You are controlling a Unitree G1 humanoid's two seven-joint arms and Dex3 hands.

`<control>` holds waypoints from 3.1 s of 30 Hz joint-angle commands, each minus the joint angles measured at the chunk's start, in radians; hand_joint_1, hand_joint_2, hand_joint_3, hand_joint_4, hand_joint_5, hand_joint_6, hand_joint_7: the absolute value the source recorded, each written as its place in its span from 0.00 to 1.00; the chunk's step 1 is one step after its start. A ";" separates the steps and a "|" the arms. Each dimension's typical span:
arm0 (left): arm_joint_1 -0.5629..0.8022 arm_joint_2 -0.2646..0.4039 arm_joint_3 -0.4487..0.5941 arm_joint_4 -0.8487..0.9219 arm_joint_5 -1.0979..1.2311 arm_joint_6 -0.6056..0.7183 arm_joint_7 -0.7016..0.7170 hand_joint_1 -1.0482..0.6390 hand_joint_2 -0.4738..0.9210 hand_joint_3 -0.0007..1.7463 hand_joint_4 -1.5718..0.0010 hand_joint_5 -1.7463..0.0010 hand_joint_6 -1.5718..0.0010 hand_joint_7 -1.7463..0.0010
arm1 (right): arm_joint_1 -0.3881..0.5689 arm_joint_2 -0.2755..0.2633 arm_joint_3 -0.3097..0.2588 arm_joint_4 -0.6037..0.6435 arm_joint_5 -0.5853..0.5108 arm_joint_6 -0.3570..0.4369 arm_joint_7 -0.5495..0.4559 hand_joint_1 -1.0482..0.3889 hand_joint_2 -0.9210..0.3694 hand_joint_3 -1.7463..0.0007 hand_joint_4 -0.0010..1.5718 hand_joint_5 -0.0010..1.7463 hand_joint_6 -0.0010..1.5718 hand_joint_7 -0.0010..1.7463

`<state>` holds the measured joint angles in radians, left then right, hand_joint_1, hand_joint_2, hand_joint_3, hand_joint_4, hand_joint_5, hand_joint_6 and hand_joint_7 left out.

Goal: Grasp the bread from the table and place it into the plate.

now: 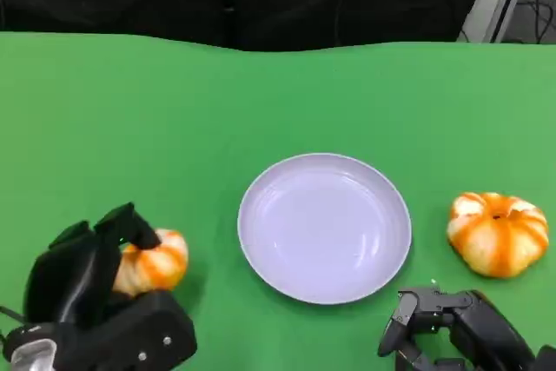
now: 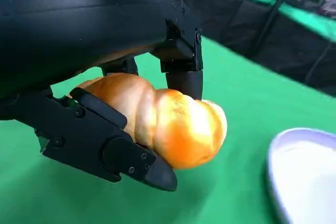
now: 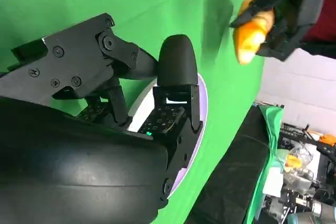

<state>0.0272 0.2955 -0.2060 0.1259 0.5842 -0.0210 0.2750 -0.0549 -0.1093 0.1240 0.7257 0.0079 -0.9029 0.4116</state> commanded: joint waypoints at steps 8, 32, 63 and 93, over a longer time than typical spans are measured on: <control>0.022 -0.018 -0.037 -0.166 0.062 0.004 -0.027 0.55 0.94 0.00 0.58 0.00 0.71 0.01 | 0.007 -0.006 -0.008 -0.011 0.001 0.004 -0.011 0.64 0.22 0.48 0.52 0.84 0.55 0.65; -0.137 -0.088 -0.128 -0.162 0.074 -0.052 -0.137 0.56 0.93 0.00 0.58 0.00 0.71 0.01 | 0.004 0.019 0.004 0.001 -0.027 0.003 -0.036 0.63 0.20 0.50 0.53 0.84 0.55 0.63; -0.501 -0.209 -0.248 0.409 0.052 -0.206 -0.136 0.53 0.93 0.00 0.64 0.02 0.64 0.21 | 0.015 0.026 0.024 -0.022 -0.060 0.015 -0.071 0.63 0.23 0.45 0.50 0.84 0.55 0.64; -0.687 -0.248 -0.243 0.732 -0.072 -0.296 -0.338 0.14 1.00 0.23 0.76 0.98 0.80 1.00 | 0.029 0.034 0.049 -0.049 -0.071 0.037 -0.094 0.64 0.22 0.46 0.50 0.85 0.54 0.64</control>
<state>-0.6418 0.0351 -0.4597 0.8465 0.5495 -0.3114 0.0151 -0.0319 -0.0743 0.1724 0.6838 -0.0634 -0.8754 0.3197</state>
